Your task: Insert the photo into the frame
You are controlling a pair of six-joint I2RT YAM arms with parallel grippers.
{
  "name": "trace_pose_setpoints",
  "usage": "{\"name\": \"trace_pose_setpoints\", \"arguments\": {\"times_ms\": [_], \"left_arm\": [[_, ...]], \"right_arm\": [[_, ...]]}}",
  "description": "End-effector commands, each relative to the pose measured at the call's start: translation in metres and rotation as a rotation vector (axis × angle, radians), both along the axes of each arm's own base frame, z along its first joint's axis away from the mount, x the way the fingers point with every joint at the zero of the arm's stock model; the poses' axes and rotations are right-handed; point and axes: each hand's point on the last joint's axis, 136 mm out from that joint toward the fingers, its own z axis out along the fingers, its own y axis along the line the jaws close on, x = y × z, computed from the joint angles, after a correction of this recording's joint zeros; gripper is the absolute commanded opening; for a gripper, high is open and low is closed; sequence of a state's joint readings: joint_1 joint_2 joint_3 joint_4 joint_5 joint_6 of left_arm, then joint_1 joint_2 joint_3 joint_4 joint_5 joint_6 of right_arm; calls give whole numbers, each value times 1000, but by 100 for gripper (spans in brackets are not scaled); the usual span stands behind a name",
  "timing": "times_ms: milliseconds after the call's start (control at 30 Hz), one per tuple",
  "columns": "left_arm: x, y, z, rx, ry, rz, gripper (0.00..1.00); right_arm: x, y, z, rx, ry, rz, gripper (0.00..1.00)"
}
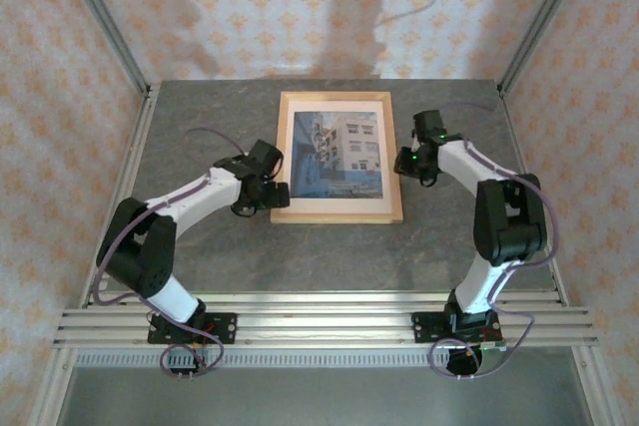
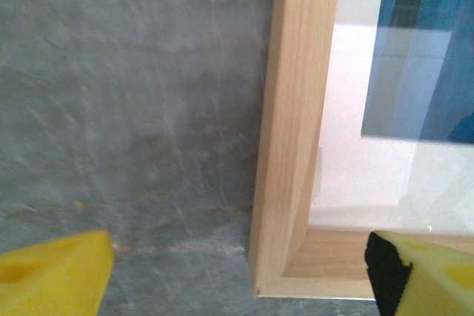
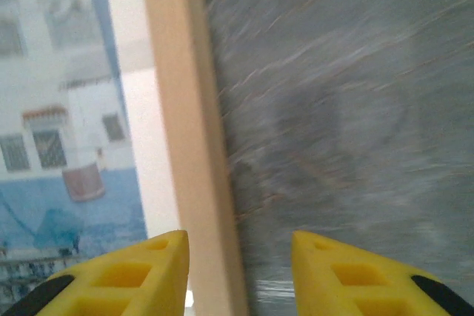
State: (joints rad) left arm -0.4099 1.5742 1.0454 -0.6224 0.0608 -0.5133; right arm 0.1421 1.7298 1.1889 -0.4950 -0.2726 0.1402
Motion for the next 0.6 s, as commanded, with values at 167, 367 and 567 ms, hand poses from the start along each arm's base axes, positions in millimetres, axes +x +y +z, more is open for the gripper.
{"name": "trace_pose_setpoints", "arguments": {"times_ms": [167,367,567], "left_arm": [[45,89,46,190,-204,198,98],[60,139,61,341,-337,282,100],[48,183,57,518,-410,348,100]], "right_arm": [[14,-100,17,-196,-257,-241,44],[16,-138,6,-383,-401,-362,48],[12,-132,8,-361,-475,-335,100]]}}
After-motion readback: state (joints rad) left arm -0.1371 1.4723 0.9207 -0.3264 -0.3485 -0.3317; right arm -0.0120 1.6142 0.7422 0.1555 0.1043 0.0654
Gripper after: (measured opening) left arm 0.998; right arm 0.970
